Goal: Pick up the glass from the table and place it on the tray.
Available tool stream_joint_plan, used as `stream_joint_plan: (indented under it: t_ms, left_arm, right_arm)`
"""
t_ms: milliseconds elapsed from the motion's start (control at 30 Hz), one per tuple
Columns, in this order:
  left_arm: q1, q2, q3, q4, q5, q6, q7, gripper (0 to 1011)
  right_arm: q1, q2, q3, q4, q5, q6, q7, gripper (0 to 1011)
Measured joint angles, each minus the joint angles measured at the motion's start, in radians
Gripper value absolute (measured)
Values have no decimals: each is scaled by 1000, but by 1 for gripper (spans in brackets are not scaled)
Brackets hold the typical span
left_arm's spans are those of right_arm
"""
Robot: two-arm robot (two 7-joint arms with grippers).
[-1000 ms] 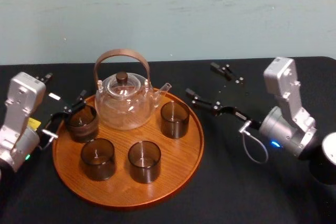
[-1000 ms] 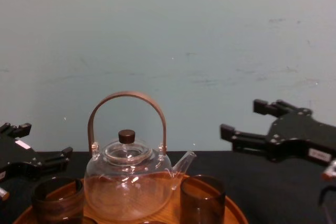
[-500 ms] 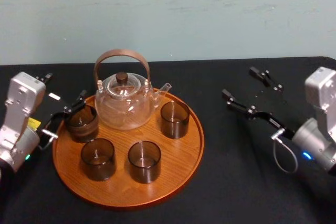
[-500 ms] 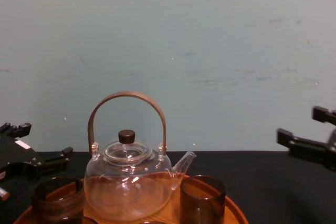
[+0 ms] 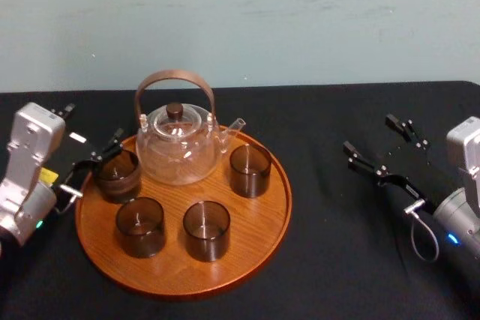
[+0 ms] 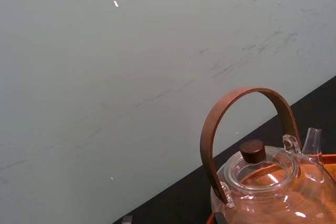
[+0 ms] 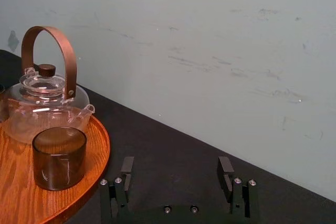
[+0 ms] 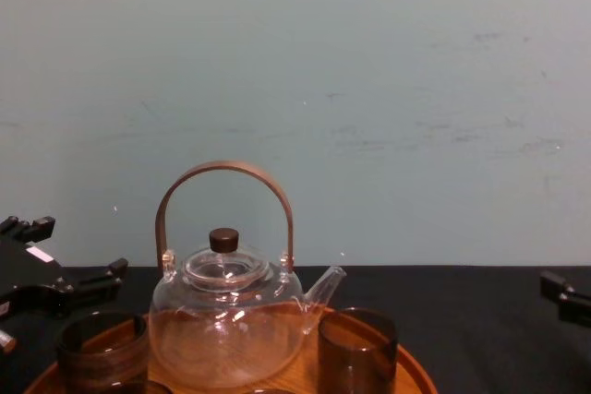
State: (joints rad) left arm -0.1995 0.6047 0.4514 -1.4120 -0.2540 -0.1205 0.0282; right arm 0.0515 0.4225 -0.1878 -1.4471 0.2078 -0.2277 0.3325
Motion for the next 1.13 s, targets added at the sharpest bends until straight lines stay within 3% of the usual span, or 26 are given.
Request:
stream_joint_plan:
  t_ms: [1133]
  left_arm:
    - [0,0,0,0,0,0,0,1002]
  right_arm:
    - [2,5,-3,-4,4,-2,5,1002]
